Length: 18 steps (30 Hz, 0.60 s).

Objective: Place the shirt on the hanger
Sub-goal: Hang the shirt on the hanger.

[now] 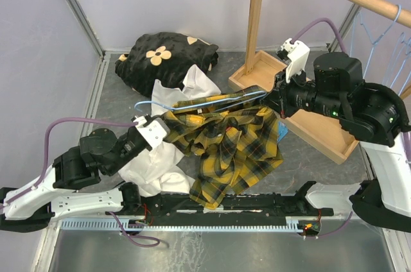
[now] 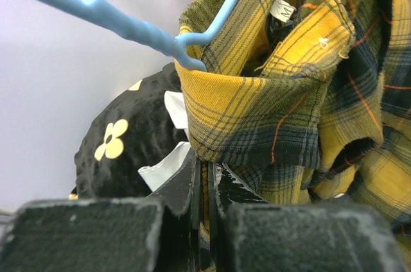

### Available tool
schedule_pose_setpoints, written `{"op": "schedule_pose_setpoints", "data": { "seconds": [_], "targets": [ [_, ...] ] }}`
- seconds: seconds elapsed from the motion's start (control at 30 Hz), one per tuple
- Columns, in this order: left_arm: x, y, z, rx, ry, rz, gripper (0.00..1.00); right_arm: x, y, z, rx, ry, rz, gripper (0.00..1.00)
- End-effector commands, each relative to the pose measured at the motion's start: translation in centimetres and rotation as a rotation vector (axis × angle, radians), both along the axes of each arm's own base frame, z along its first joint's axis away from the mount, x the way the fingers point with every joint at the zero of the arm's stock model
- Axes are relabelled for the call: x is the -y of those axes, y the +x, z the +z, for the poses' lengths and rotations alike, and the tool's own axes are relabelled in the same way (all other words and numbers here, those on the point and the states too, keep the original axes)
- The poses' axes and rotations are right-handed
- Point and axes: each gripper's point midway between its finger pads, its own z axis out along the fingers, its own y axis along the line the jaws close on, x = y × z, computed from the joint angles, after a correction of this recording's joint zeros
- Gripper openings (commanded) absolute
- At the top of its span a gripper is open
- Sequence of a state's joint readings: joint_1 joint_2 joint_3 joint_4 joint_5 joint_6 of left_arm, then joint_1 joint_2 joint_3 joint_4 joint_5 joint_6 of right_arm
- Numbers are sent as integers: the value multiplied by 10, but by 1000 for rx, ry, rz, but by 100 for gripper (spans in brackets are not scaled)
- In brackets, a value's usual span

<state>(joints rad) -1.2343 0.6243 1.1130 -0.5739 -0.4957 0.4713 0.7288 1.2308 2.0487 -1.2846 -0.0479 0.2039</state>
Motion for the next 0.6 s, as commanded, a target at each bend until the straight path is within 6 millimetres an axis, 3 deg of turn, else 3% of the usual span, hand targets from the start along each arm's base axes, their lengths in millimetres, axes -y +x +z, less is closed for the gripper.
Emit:
{"op": "schedule_pose_setpoints", "data": {
  "seconds": [0.0, 0.17, 0.33, 0.57],
  "targets": [
    [-61, 22, -17, 56, 188, 279, 3, 10, 4, 9, 60, 62, -44, 0],
    [-62, 31, -13, 81, 214, 348, 3, -20, 1, 2, -6, 168, 42, 0],
    [-61, 37, -21, 64, 232, 409, 3, -52, -6, -11, -117, 280, 137, 0],
    [-43, 40, -30, 47, 243, 380, 3, -81, -12, -15, -152, 332, 195, 0]
  ]
}}
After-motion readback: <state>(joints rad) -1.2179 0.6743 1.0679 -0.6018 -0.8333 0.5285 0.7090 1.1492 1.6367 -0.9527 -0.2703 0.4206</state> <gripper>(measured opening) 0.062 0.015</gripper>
